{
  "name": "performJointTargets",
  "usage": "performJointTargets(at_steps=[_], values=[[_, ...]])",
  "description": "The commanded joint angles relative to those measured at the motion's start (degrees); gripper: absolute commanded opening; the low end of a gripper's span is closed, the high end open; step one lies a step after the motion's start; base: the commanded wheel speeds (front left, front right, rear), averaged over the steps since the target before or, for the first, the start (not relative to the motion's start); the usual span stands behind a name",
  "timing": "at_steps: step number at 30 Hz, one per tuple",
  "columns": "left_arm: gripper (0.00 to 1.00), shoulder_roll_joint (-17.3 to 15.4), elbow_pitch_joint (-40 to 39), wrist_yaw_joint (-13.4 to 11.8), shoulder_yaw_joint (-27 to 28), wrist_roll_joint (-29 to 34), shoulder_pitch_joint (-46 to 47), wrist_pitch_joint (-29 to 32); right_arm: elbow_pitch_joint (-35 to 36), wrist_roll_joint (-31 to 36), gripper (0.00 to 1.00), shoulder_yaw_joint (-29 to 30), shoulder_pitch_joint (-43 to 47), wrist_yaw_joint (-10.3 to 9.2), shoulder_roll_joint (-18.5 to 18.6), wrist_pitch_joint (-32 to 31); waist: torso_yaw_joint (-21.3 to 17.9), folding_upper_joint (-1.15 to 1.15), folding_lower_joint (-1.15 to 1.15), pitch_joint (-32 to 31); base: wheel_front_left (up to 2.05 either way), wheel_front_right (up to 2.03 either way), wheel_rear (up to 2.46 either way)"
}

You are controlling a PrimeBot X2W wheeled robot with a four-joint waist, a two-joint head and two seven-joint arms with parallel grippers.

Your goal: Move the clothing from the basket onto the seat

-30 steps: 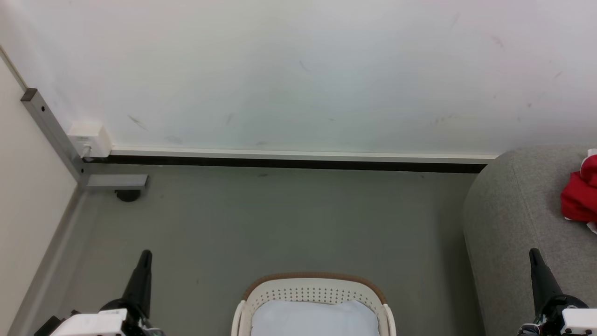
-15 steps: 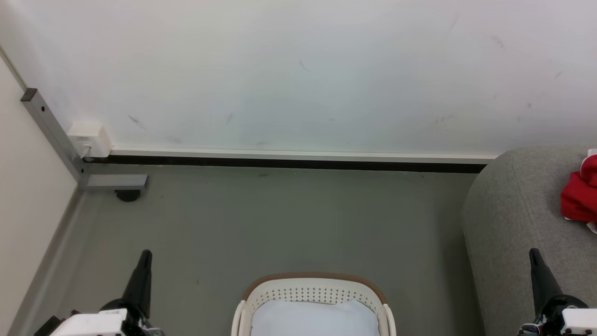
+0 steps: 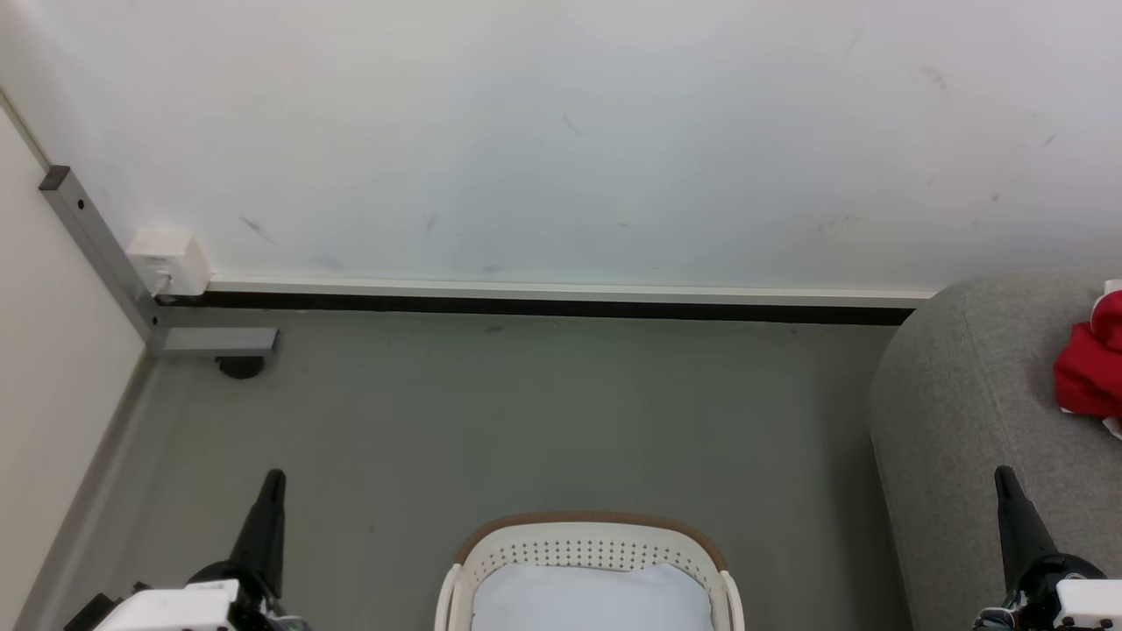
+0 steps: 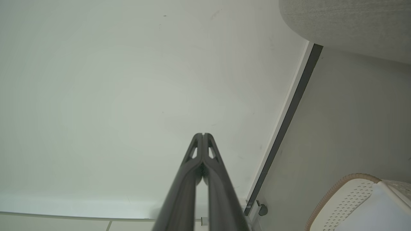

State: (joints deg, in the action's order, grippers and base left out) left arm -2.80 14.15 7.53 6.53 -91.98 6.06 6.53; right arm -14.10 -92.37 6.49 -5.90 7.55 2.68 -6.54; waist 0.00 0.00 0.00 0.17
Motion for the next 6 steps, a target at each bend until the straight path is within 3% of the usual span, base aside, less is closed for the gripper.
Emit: performJointTargets(at_steps=[1, 6], values=[[0.0, -0.13, -0.16, -0.08, 0.07, -0.78, 0.52, 0.2, 0.23, -0.1, 0.0, 0.18, -0.7, -0.12, 0.39, -0.17, 0.0, 0.0, 0.0, 0.0, 0.0, 0.0, 0.0], [0.0, -0.13, -0.16, -0.08, 0.07, -0.78, 0.52, 0.2, 0.23, -0.1, 0.0, 0.18, -0.7, -0.12, 0.39, -0.17, 0.0, 0.0, 0.0, 0.0, 0.0, 0.0, 0.0]])
